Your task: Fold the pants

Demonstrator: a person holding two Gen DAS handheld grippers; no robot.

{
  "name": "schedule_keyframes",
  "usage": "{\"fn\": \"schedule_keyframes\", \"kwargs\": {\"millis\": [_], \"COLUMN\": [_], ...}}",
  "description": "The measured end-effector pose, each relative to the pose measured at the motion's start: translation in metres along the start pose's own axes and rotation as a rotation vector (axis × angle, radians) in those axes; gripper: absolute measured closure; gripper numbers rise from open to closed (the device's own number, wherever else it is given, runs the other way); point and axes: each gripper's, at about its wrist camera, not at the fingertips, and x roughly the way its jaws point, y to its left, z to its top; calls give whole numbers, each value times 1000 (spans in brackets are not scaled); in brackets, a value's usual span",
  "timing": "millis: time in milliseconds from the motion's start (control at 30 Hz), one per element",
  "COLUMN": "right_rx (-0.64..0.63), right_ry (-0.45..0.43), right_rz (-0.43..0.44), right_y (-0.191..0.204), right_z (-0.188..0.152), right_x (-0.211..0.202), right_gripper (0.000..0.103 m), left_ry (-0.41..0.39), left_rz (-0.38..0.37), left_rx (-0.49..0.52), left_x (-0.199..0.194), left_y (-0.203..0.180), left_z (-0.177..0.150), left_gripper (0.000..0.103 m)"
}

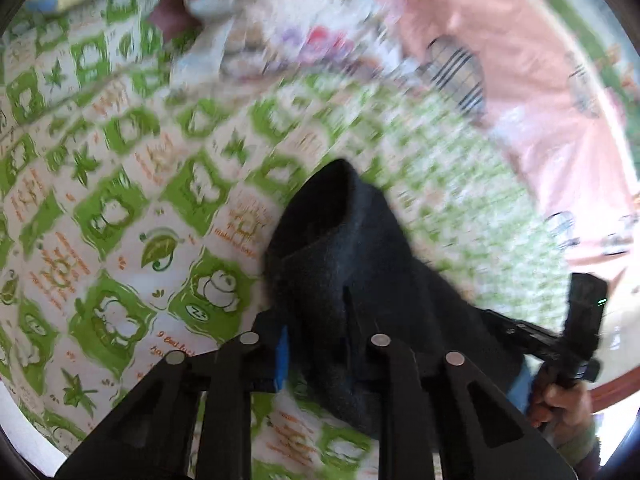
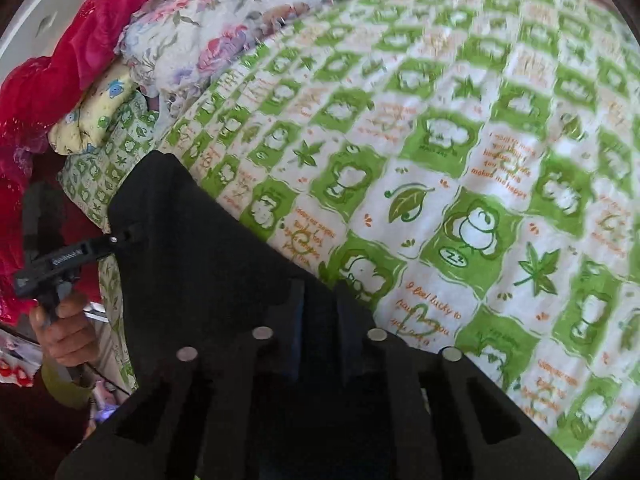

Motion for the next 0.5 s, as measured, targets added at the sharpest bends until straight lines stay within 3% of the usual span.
{"fn": "schedule_keyframes", "kwargs": {"millis": [133, 233, 400, 500], "right_rx": [-35, -55, -114, -124], "right_ry": [-197, -270, -259, -233], "right_rz": [-90, -143, -238, -272], "right_y": [24, 34, 43, 41], "right_z": [-2, -3, 1, 3], "right_x": [-43, -50, -18, 5], "right_gripper": [92, 93, 94, 94], "left_ry": [-116, -148, -145, -138], "left_rz": [-123, -178, -100, 13], "left_rx": [32, 61, 111, 163], "left_x": [-51, -74, -62, -33], "left_y": [-8, -15, -15, -15], "left_z": [-4, -7, -6, 1], "left_gripper": [84, 84, 84, 84]}}
